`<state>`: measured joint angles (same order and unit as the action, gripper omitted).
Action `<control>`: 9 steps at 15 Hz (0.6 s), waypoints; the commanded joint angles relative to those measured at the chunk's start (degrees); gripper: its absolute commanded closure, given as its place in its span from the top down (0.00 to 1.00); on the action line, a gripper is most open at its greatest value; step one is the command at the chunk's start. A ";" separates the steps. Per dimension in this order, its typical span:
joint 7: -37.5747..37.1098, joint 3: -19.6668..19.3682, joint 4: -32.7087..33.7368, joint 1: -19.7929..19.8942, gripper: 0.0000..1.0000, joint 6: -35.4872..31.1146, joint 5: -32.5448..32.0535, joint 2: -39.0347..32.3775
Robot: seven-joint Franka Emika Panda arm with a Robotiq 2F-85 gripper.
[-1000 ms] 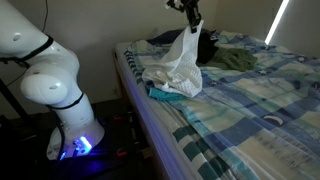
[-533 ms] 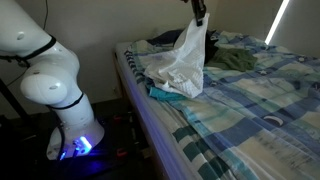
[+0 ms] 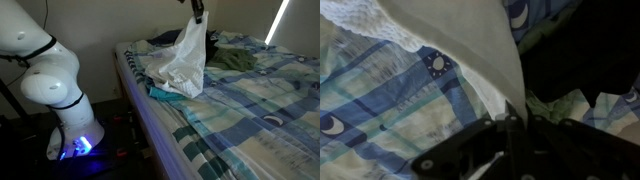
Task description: Unravel the towel
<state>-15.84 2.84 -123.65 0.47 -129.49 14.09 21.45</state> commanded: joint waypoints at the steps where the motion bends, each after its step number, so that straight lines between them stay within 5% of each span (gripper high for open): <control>1: -8.49 2.51 5.49 0.56 0.01 -4.40 -0.85 -4.73; 9: -26.03 3.86 15.65 2.16 0.01 -11.64 -12.72 -14.78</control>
<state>-35.96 6.38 -112.42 1.42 -139.55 5.54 10.45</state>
